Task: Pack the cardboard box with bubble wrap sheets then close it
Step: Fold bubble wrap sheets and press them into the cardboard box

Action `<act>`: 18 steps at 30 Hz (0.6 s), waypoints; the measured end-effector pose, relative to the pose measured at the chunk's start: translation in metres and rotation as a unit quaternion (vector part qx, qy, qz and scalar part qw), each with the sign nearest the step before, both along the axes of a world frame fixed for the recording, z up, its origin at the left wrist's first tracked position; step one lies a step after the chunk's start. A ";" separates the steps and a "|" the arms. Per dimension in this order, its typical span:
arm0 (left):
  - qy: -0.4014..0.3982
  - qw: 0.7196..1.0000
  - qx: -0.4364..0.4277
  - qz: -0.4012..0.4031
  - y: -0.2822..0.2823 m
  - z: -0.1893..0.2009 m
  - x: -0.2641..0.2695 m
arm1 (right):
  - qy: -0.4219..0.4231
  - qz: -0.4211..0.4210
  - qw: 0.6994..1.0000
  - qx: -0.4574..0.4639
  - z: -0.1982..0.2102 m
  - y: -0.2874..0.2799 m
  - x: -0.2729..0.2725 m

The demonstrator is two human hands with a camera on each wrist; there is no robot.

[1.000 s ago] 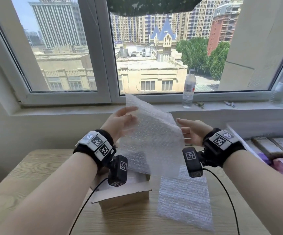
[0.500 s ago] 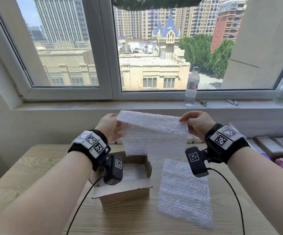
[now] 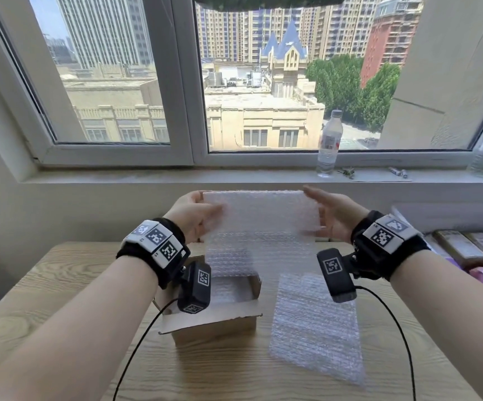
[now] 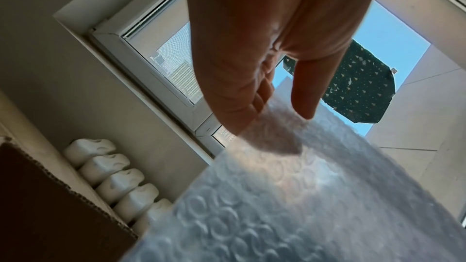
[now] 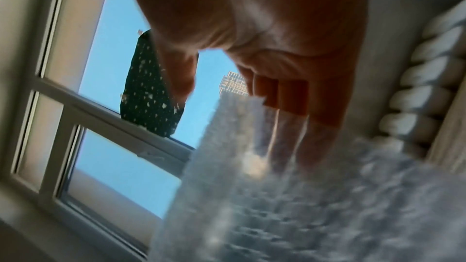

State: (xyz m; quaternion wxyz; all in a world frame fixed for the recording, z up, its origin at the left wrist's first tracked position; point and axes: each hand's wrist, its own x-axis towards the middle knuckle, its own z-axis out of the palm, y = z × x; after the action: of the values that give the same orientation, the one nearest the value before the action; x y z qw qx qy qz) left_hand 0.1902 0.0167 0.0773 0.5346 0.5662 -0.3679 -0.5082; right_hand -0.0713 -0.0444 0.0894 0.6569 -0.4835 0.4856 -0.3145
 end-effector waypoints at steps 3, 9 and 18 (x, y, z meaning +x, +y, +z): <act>0.006 1.000 -0.010 0.013 -0.001 0.001 0.002 | 0.056 0.039 0.997 -0.038 -0.009 0.004 0.000; -0.050 0.994 0.033 -0.089 0.009 -0.011 0.003 | -0.045 -0.033 0.995 -0.078 -0.012 0.003 0.004; 0.066 0.997 0.036 -0.010 0.006 -0.018 0.010 | 0.046 -0.033 0.991 -0.120 -0.013 0.008 0.014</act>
State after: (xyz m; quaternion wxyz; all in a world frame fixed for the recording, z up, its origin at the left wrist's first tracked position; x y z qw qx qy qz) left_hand 0.2003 0.0231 0.0593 0.5323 0.5466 -0.3188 -0.5624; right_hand -0.0577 -0.0365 0.0763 0.5605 -0.5565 0.4894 -0.3697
